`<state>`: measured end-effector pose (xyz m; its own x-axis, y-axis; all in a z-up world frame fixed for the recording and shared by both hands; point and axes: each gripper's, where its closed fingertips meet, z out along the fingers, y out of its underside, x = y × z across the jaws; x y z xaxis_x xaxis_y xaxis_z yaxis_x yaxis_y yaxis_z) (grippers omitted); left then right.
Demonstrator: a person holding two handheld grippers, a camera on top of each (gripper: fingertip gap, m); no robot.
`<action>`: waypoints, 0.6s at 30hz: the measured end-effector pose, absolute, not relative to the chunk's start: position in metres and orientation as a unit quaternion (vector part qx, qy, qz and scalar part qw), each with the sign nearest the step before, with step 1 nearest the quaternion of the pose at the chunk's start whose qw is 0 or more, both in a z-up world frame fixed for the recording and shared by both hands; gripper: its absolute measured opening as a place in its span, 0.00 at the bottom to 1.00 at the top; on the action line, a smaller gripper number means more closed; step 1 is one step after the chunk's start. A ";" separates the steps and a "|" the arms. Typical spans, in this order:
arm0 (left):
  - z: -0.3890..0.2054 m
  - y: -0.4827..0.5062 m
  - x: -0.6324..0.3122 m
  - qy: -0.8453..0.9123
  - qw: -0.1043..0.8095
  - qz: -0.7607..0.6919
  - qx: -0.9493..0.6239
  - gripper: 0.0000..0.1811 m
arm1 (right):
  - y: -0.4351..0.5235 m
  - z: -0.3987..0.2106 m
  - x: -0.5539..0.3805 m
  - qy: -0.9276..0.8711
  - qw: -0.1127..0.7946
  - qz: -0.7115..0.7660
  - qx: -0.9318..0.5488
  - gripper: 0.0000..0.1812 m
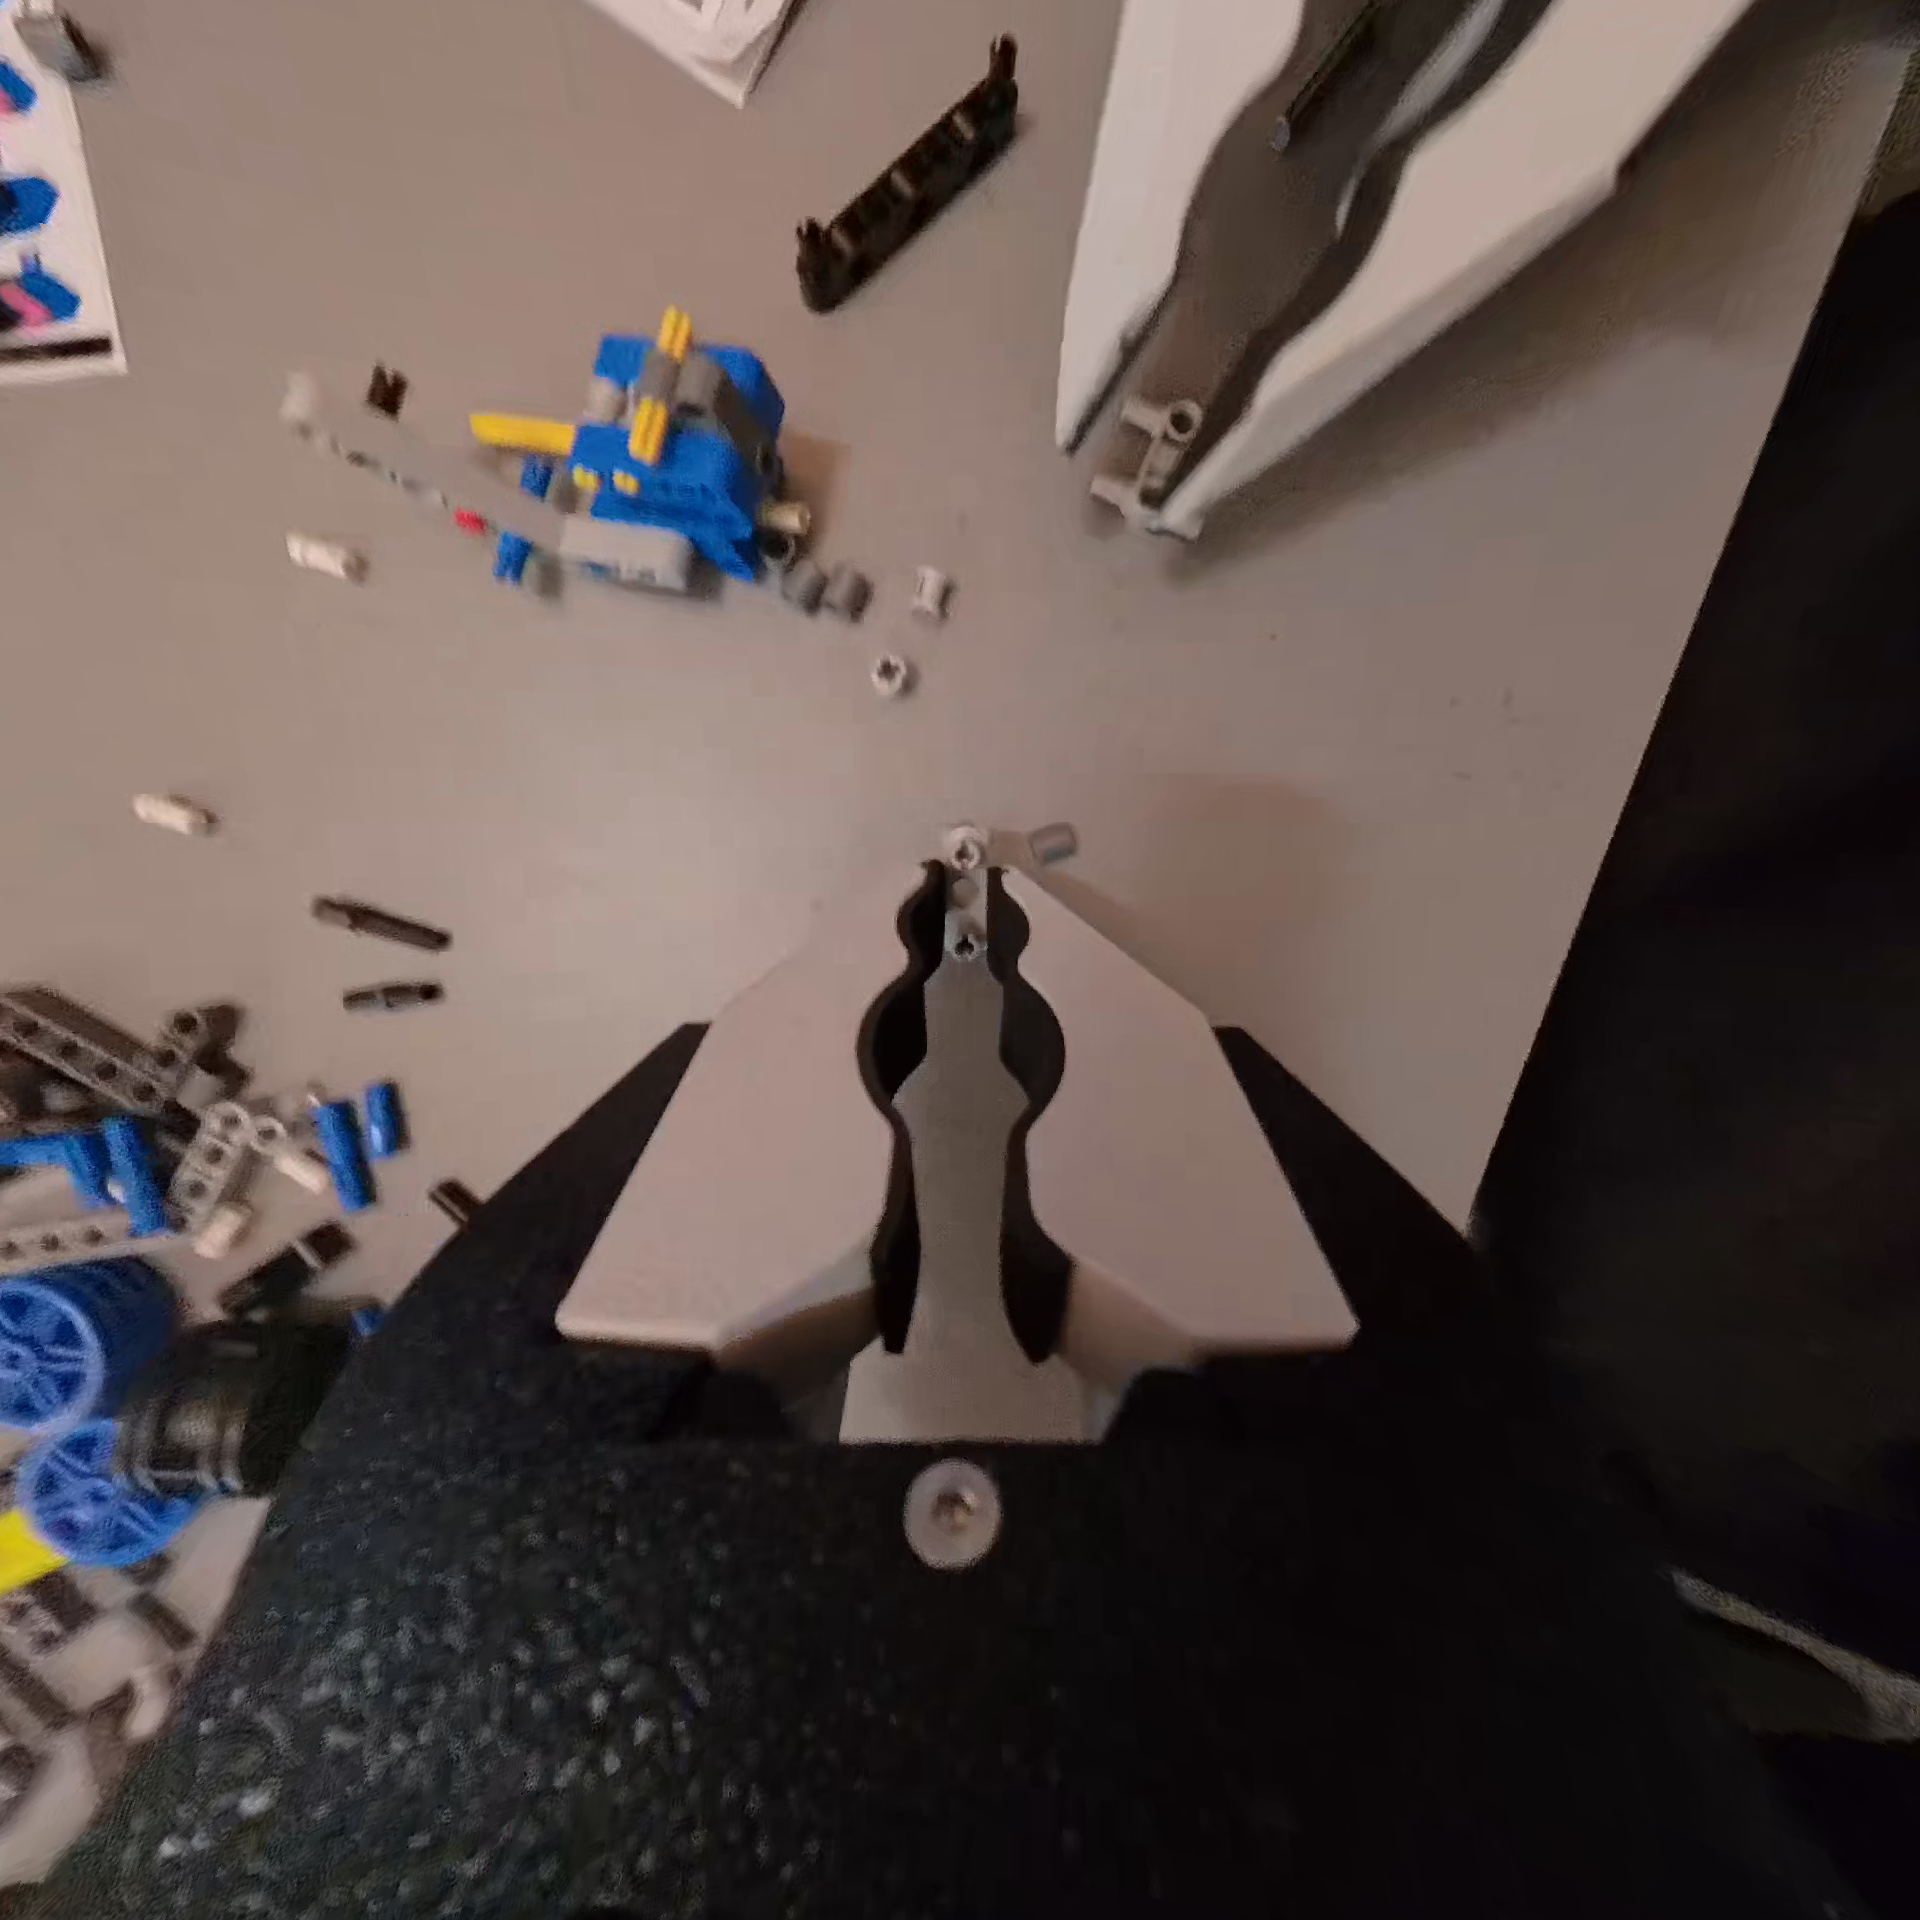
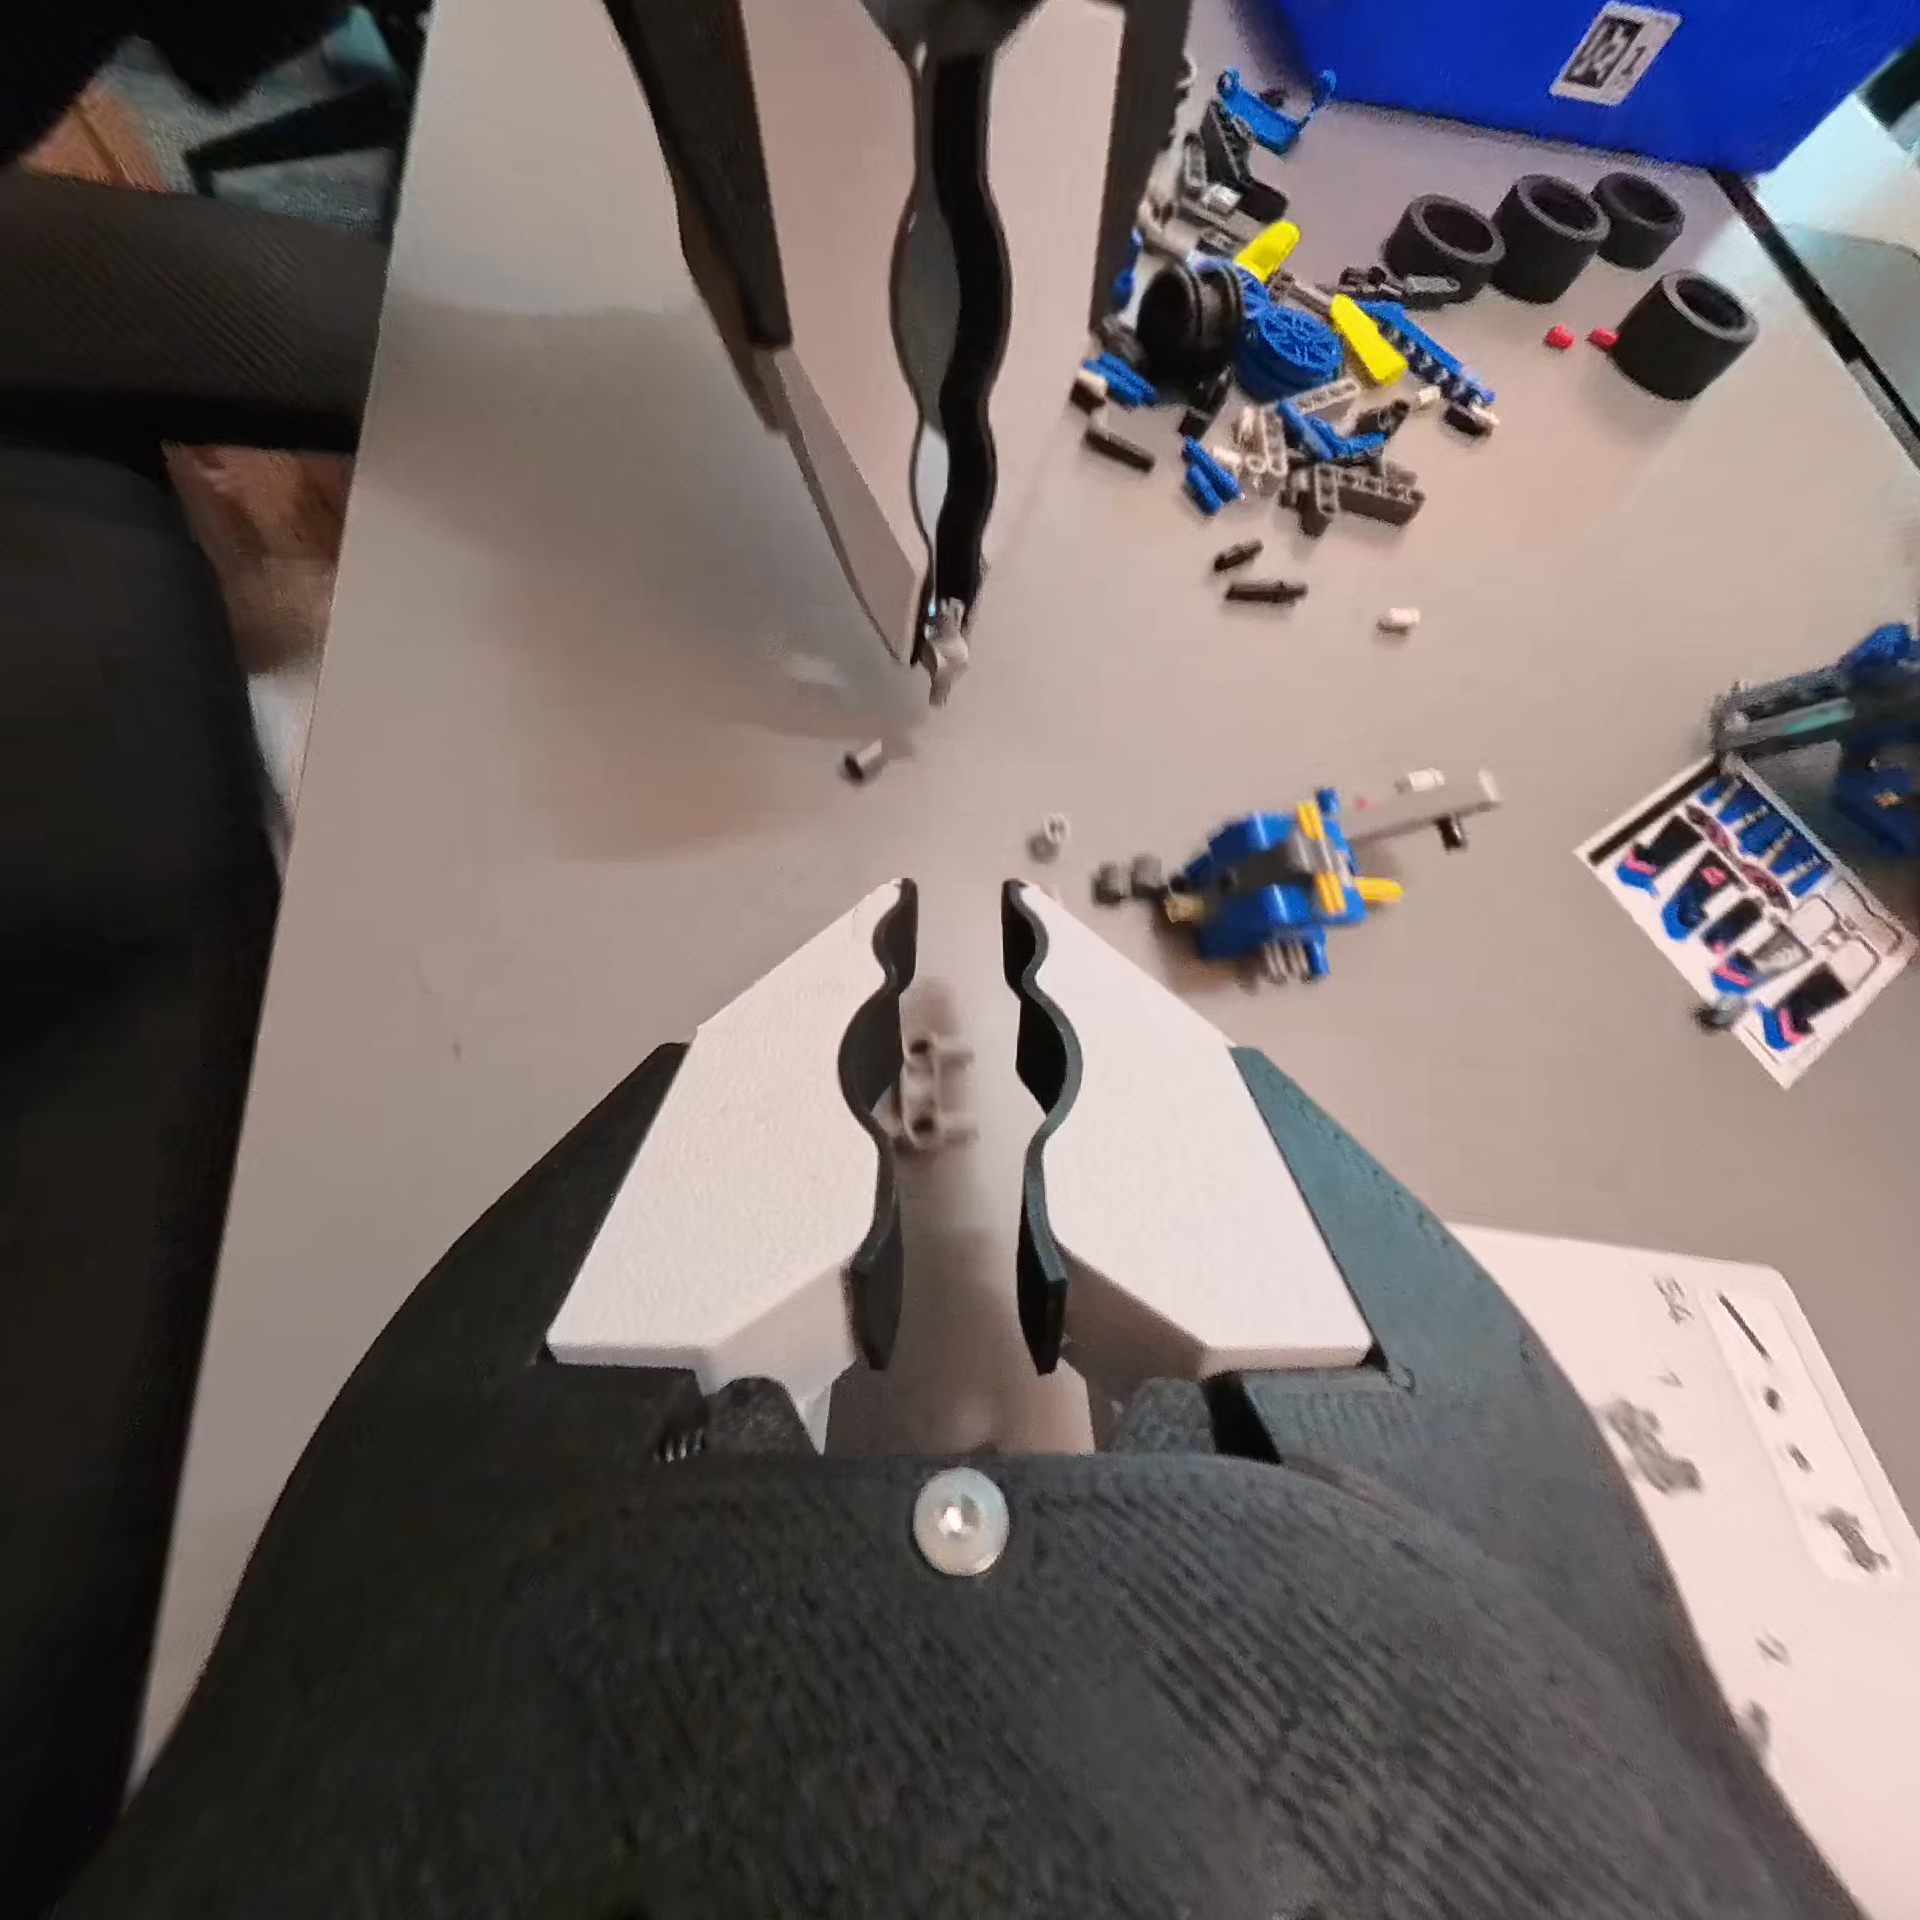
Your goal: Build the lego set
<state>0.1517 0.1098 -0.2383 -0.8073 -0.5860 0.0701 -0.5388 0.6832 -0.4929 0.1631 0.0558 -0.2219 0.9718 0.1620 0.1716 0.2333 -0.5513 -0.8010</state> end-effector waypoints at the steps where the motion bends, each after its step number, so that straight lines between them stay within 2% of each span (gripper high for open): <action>1: -0.240 0.113 0.149 0.910 0.051 -0.266 -0.316 0.02 | 0.066 -0.222 0.158 -0.098 0.458 -0.046 -0.882 0.08; 11: -0.248 0.119 0.137 0.867 0.027 -0.355 -0.348 0.02 | 0.107 -0.250 0.125 0.000 0.415 0.010 -0.910 0.11; 16: -0.248 0.121 0.136 0.863 0.015 -0.372 -0.341 0.02 | 0.114 -0.253 0.130 0.036 0.410 -0.003 -0.911 0.04; 18: -0.248 0.121 0.136 0.857 0.005 -0.386 -0.342 0.02 | 0.111 -0.253 0.129 0.029 0.402 -0.016 -0.915 0.06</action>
<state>0.1360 0.1207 -0.2475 -0.7666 -0.5895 0.2546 -0.5813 0.4687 -0.6651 0.1295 0.1109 -0.2531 0.9977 -0.0667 0.0066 -0.0402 -0.6743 -0.7373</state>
